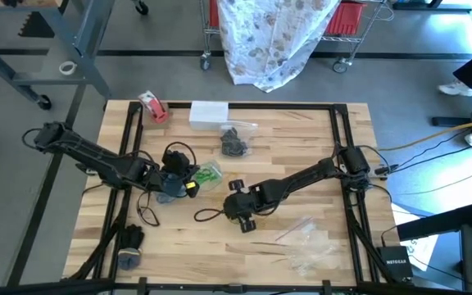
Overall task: Sort rubber bands
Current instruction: Put the green rubber band into the transparent zip bag
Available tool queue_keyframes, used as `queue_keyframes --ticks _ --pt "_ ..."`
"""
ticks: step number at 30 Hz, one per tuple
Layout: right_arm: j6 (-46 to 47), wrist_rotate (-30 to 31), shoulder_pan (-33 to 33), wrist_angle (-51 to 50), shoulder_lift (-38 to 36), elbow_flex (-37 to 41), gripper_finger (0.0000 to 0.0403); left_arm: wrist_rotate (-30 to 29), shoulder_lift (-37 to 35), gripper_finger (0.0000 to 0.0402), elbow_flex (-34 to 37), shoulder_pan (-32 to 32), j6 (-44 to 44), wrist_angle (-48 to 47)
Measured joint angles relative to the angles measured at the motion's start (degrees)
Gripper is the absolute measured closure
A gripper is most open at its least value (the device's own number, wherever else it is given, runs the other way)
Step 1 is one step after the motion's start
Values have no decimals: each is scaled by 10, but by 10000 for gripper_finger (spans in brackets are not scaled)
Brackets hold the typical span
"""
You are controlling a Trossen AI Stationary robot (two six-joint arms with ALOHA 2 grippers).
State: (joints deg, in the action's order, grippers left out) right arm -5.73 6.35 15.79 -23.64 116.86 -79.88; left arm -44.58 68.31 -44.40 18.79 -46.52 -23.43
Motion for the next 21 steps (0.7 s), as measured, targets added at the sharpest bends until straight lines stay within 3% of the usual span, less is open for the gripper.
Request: queue_keyframes --ticks 12,15,19,21 --pt "-80 -13 0 55 45 0 275 0 0 402 0 0 6 0" --pt "-77 -8 0 52 49 -1 304 0 0 402 0 0 7 -1" --pt "-76 -12 0 42 49 -1 382 0 0 402 0 0 15 0" --pt "-75 -8 0 35 46 -1 394 0 0 402 0 0 18 0"
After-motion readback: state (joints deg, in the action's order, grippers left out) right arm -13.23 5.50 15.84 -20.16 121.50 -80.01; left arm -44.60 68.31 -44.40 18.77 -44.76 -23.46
